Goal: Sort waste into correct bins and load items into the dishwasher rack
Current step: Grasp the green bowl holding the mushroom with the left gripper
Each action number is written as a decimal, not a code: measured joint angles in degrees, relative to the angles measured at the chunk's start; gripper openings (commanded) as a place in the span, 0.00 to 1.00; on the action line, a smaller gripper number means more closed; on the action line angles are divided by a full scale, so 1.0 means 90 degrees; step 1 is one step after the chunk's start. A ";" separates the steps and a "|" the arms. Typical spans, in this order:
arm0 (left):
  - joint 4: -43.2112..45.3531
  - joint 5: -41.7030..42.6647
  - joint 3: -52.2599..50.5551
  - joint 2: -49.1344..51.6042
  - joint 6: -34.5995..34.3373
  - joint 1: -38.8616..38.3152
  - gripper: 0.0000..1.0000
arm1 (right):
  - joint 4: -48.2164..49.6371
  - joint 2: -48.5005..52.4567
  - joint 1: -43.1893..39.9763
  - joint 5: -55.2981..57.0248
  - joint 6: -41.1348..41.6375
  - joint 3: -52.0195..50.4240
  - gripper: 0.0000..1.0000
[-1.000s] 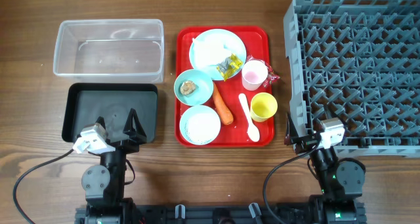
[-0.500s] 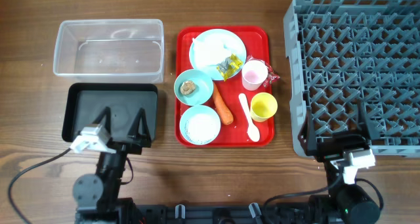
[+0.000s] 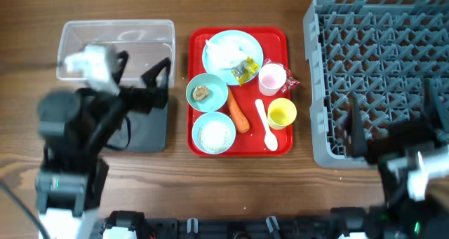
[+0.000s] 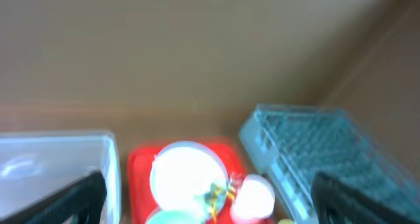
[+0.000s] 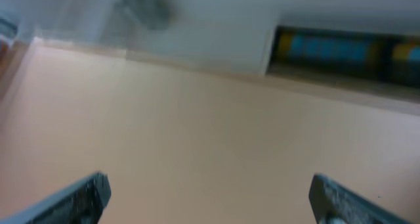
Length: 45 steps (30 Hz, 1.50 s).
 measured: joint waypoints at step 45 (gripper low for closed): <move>-0.2011 -0.1804 0.2164 0.6751 -0.0085 -0.2650 0.04 | -0.7621 0.4333 -0.0010 0.1056 0.0520 0.3463 0.75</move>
